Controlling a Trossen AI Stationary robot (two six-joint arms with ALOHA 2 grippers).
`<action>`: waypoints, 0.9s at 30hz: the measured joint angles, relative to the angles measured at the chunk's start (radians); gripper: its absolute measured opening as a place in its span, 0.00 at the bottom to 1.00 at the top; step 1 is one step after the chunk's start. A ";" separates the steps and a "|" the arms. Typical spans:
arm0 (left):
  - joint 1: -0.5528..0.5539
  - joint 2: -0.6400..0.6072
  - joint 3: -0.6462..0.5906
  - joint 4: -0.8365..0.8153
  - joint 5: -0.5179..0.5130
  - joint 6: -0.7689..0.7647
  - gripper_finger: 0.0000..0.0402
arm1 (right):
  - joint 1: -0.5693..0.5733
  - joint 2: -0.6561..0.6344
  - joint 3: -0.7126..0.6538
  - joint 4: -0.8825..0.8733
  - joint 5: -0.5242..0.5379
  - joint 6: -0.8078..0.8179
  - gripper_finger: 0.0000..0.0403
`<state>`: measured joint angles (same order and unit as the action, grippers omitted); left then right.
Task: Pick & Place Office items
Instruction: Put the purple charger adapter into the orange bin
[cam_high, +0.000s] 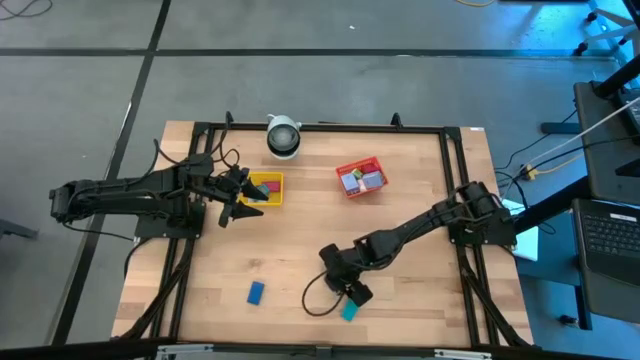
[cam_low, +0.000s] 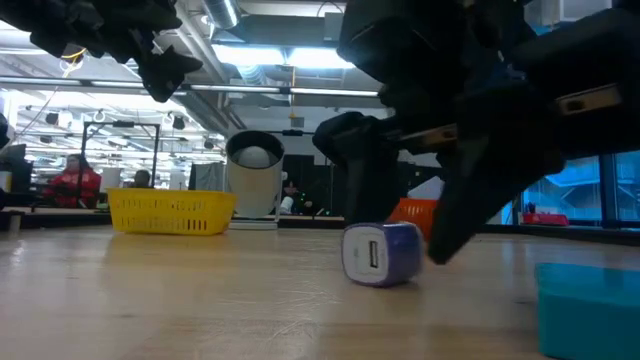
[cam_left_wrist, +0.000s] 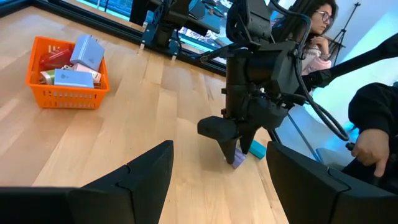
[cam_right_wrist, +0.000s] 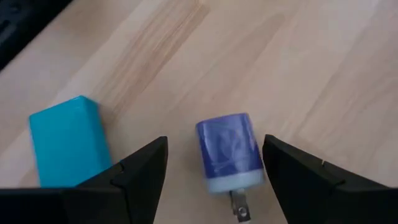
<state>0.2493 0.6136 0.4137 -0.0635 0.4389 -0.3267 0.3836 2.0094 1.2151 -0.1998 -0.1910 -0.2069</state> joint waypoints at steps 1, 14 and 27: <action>0.000 0.000 0.000 0.000 0.000 0.000 0.63 | 0.000 0.000 0.002 0.002 0.014 -0.004 0.65; 0.000 0.018 0.001 -0.018 -0.001 0.000 0.63 | -0.014 0.000 0.002 -0.003 0.037 0.013 0.41; 0.000 0.040 0.001 -0.016 0.020 0.000 0.63 | -0.043 -0.001 0.002 -0.011 -0.001 0.040 0.31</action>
<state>0.2493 0.6537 0.4145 -0.0792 0.4587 -0.3271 0.3409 2.0080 1.2175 -0.2110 -0.1923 -0.1665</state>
